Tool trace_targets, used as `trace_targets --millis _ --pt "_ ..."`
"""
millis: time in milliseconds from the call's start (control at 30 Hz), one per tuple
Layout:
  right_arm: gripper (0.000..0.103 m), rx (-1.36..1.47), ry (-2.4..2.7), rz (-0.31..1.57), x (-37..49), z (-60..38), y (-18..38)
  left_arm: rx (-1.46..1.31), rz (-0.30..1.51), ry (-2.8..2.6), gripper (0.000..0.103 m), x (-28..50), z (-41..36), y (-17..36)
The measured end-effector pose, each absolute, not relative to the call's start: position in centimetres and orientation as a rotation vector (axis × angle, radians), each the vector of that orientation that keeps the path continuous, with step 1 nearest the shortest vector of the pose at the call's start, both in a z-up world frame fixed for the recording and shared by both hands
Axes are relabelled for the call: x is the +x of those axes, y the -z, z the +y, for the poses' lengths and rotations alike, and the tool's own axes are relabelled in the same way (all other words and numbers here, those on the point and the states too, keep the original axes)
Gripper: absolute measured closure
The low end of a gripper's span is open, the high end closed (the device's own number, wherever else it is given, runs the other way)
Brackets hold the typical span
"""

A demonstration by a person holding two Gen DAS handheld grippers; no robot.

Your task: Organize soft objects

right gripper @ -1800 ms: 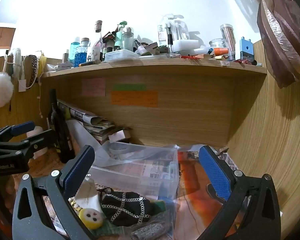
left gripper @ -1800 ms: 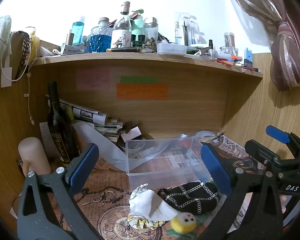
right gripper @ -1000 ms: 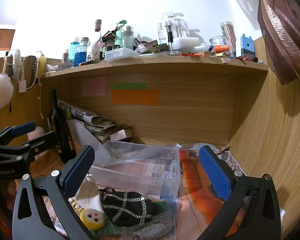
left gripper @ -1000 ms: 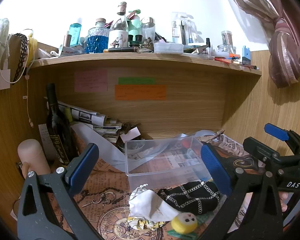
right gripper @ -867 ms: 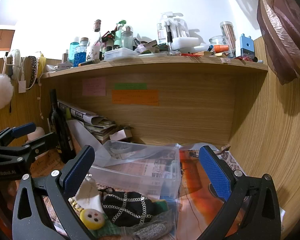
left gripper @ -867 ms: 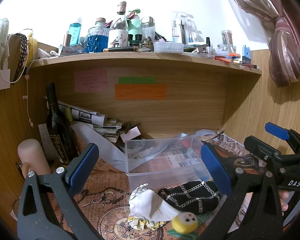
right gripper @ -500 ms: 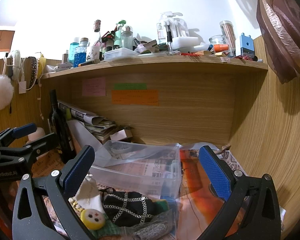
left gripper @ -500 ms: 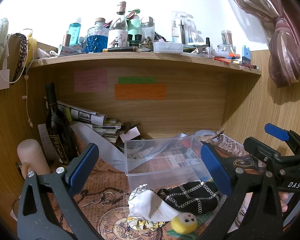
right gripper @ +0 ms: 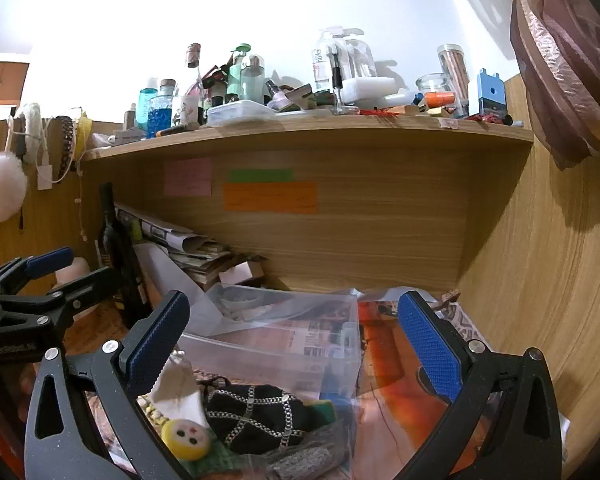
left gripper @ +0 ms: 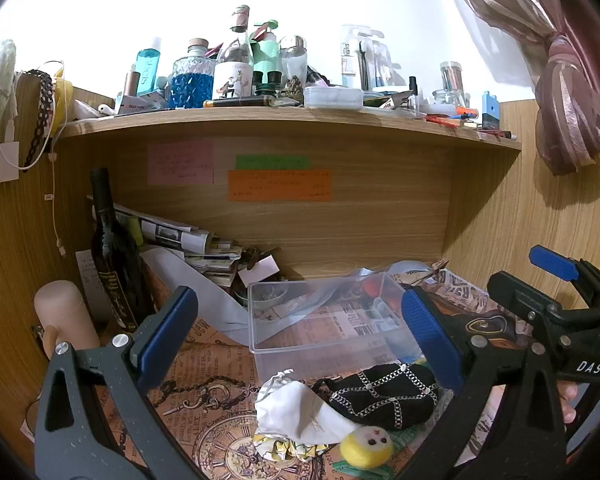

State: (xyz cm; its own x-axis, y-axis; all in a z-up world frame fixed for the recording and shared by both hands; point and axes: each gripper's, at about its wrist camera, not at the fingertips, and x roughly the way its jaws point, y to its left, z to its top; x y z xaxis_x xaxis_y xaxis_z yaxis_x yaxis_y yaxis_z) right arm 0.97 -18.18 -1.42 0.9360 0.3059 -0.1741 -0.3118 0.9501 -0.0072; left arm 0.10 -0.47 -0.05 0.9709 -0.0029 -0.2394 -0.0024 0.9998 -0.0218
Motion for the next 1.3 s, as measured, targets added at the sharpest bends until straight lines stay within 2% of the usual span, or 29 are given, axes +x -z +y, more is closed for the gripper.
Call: trace_targets --millis 1100,1300 --pt "0.0 -0.039 -0.326 0.162 1.01 -17.9 1.25 -0.028 0.226 -0.007 0.0 -0.32 0.11 -0.03" --pt "0.0 -0.043 -0.32 0.167 1.22 -17.96 1.49 -0.032 0.268 0.013 0.0 0.08 0.41 0.49"
